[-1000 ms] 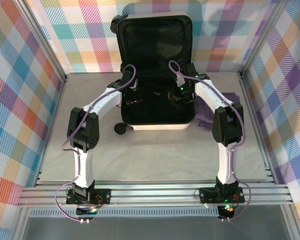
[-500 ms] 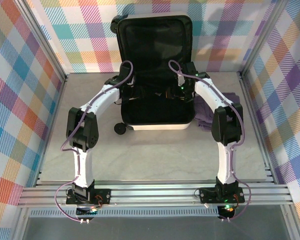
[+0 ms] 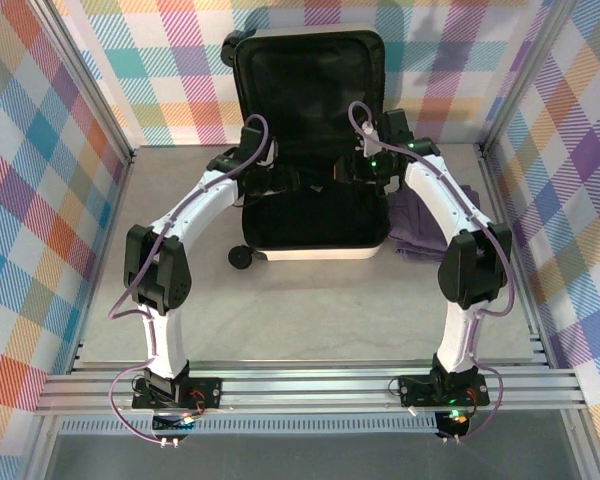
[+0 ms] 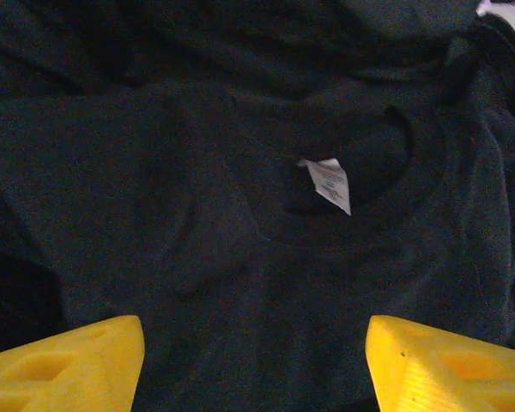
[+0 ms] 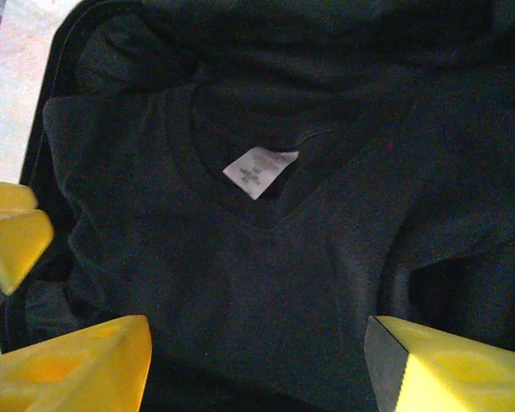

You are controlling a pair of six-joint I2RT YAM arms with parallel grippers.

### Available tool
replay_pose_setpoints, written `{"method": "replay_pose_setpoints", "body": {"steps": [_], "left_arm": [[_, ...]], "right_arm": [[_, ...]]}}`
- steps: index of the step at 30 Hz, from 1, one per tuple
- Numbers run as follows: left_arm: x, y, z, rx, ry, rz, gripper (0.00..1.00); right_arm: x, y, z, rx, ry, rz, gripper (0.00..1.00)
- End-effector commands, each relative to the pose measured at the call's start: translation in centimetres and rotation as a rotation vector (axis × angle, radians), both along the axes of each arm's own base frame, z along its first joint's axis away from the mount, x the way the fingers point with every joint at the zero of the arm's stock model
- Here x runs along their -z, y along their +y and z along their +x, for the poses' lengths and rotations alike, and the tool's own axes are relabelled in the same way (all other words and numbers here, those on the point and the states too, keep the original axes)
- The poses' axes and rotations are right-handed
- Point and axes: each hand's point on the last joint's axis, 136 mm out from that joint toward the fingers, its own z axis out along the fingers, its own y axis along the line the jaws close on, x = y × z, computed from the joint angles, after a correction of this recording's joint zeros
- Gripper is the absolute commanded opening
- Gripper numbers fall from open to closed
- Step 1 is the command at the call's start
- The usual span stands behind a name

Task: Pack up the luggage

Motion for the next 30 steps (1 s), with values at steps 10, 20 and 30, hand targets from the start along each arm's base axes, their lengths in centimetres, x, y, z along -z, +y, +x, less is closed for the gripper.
{"method": "replay_pose_setpoints", "body": {"steps": [10, 20, 30], "left_arm": [[4.5, 0.0, 0.8, -0.055, 0.055, 0.017, 0.69], [9.8, 1.3, 1.9, -0.113, 0.126, 0.066, 0.69], [14.0, 2.8, 2.0, -0.16, 0.205, 0.096, 0.69]], "right_arm": [[5.7, 4.1, 0.9, -0.053, 0.144, 0.148, 0.65], [12.4, 1.5, 1.4, 0.094, 0.224, 0.004, 0.66], [15.7, -0.7, 1.7, 0.172, 0.271, -0.084, 0.66]]}}
